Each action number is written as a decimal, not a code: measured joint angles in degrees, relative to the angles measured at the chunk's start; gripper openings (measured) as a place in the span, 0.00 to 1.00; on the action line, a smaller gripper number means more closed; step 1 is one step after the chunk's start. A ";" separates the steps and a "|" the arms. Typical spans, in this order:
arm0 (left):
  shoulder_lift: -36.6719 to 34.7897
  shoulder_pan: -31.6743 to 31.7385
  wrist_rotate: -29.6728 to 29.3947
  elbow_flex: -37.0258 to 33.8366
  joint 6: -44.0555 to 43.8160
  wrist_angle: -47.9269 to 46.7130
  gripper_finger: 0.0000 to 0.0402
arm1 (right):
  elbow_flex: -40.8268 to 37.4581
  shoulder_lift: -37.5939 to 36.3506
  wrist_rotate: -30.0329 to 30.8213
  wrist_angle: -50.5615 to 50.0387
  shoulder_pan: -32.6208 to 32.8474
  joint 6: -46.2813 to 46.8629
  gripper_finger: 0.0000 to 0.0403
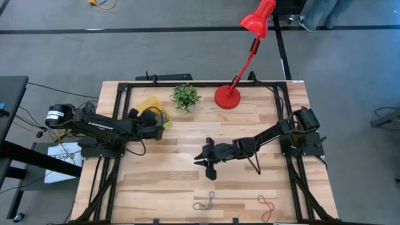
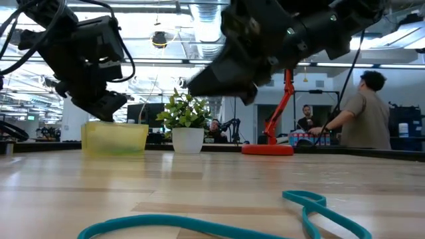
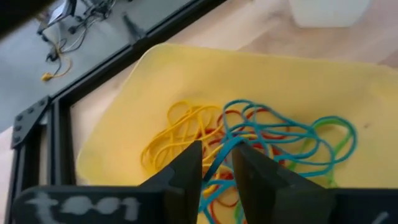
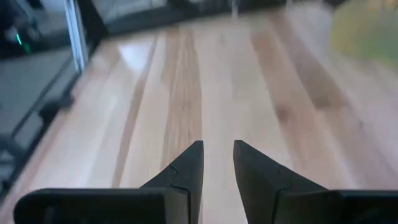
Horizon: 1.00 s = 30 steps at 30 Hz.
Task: Pick and place items into bin
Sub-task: Put the blue rubber band into the yellow bin
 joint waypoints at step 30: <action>0.00 1.87 9.49 0.04 15.90 12.74 0.23 | 10.78 0.96 -2.36 -35.72 12.98 17.74 0.20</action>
